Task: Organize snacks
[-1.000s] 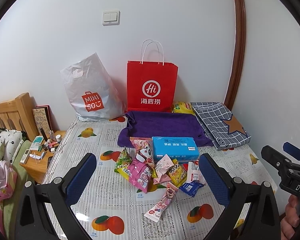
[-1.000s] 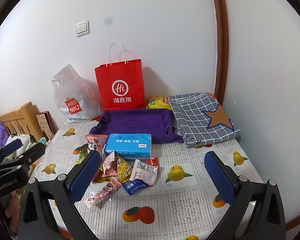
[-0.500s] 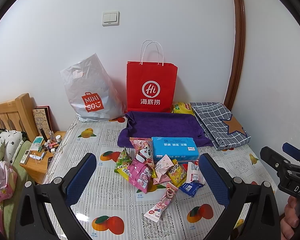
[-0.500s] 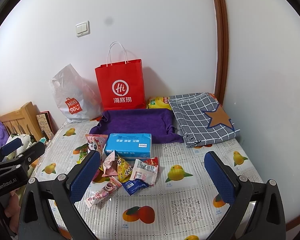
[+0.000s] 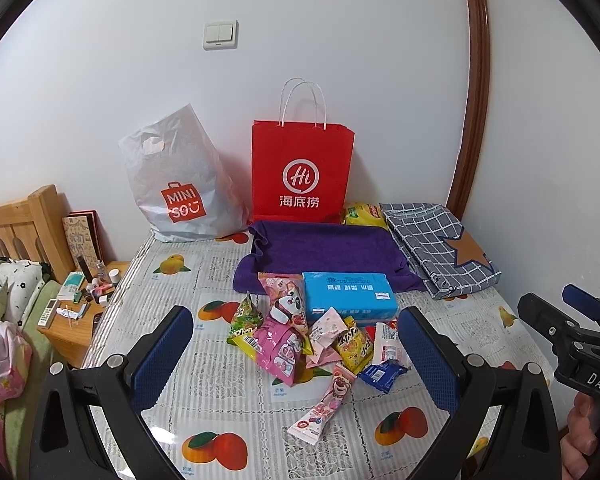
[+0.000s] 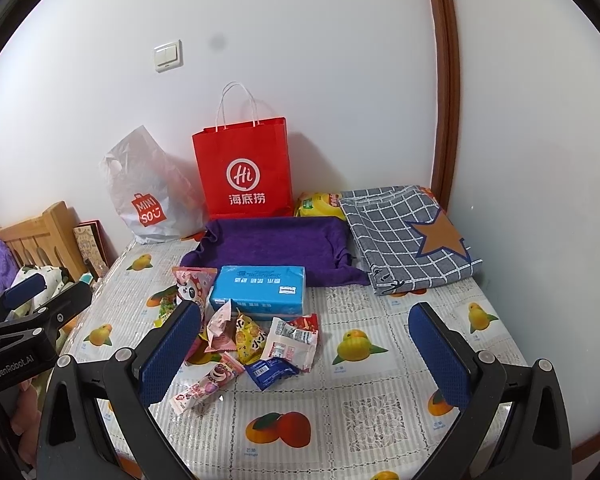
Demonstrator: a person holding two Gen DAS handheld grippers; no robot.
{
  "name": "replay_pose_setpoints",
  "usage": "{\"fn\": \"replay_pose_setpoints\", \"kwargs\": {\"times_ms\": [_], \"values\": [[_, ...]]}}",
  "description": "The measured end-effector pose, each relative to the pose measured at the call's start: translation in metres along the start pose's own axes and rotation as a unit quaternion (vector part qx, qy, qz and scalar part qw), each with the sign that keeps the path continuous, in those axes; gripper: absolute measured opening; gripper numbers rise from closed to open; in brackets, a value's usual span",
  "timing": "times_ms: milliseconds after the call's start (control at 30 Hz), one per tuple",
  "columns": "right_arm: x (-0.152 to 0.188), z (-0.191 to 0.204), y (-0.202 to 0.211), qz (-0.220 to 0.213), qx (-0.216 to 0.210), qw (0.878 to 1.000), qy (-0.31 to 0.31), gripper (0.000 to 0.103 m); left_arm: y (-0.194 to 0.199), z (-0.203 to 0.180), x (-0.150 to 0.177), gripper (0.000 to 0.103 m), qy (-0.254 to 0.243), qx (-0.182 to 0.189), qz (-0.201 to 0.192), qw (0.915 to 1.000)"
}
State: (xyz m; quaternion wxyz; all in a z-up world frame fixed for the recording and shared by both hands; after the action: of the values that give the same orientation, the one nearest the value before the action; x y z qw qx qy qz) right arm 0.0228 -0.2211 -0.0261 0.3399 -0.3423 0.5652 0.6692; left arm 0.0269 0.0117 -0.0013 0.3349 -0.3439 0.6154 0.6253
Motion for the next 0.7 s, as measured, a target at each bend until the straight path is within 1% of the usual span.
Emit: {"fn": "replay_pose_setpoints", "kwargs": {"times_ms": [100, 200, 367, 567, 700], "values": [[0.003, 0.0, -0.006, 0.005, 0.0, 1.0, 0.0, 0.102, -0.007, 0.0, 0.005, 0.103, 0.001, 0.001, 0.007, 1.0], [0.007, -0.001, -0.015, 0.014, 0.0, 1.0, 0.0, 0.102, -0.022, 0.003, 0.013, 0.103, 0.004, 0.0, 0.023, 0.9997], [0.015, -0.005, -0.037, 0.036, 0.002, 0.999, -0.007, 0.102, -0.047, 0.01, 0.027, 0.103, 0.01, -0.002, 0.051, 0.9986], [0.026, -0.01, -0.064, 0.059, 0.005, 0.998, -0.016, 0.102, -0.072, 0.015, 0.047, 0.103, 0.007, -0.004, 0.073, 0.9973], [0.034, -0.013, -0.083, 0.077, 0.008, 0.997, -0.021, 0.1, -0.088, 0.021, 0.058, 0.102, 0.011, -0.007, 0.088, 0.9961]]}}
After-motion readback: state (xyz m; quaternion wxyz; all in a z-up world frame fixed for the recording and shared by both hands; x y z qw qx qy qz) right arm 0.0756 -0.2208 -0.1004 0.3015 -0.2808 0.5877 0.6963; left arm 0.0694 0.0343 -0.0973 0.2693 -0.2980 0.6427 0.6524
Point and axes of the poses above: each gripper's, at about its wrist camera, not at the fingertips, and y roughly against the way its jaws point, z to its left, x to its underside, the point moved 4 cm from there along -y, roughly the way its jaws point, and after that the axes turned 4 degrees about -y, right-handed, at the moved point
